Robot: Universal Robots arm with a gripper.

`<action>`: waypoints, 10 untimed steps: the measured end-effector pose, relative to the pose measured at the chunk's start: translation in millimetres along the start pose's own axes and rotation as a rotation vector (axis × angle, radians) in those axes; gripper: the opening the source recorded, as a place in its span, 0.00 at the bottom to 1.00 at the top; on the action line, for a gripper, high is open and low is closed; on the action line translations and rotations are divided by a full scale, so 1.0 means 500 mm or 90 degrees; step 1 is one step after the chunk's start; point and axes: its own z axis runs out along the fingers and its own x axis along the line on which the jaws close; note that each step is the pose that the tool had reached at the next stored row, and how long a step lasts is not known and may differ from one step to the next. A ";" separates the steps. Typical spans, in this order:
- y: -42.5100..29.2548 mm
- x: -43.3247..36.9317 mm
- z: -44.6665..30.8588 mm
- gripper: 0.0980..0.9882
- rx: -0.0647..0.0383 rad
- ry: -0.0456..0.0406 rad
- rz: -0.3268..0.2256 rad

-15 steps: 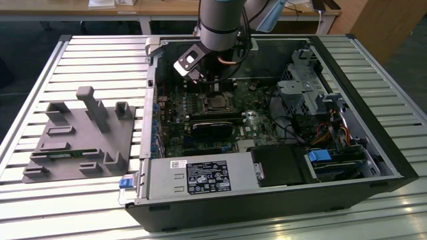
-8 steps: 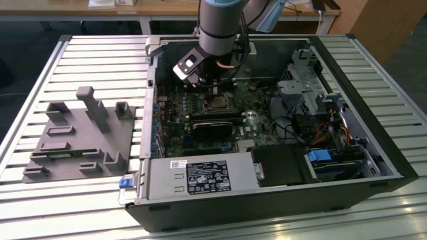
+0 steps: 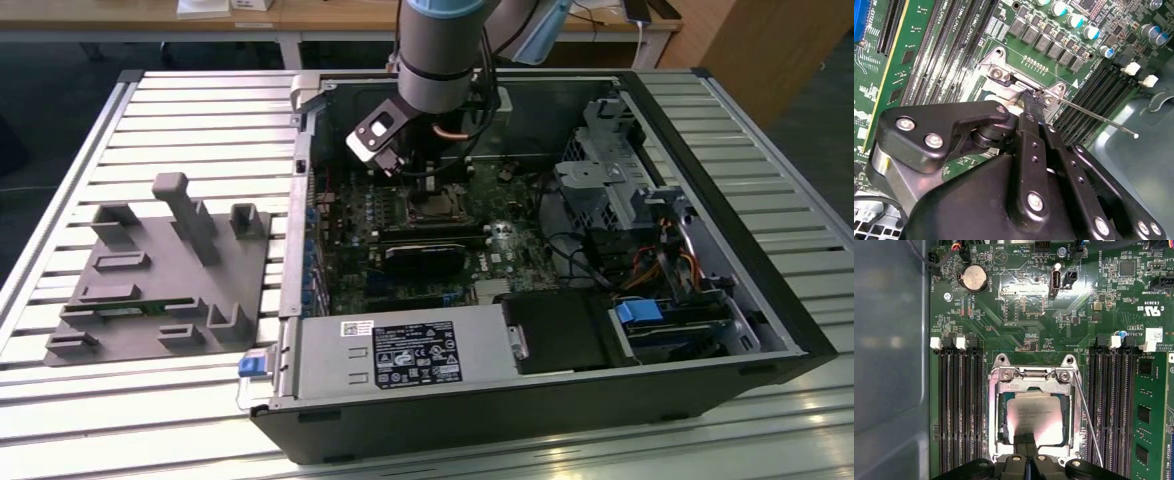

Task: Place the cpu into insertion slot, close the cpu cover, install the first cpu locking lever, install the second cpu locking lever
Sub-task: 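Close the cpu cover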

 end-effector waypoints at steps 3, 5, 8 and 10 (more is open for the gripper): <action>0.000 0.000 0.001 0.01 0.000 0.0000 0.000; 0.000 0.000 0.001 0.01 0.000 0.0002 0.000; 0.000 0.000 0.000 0.01 -0.001 0.0006 0.000; 0.000 0.001 -0.002 0.01 0.000 0.0006 0.000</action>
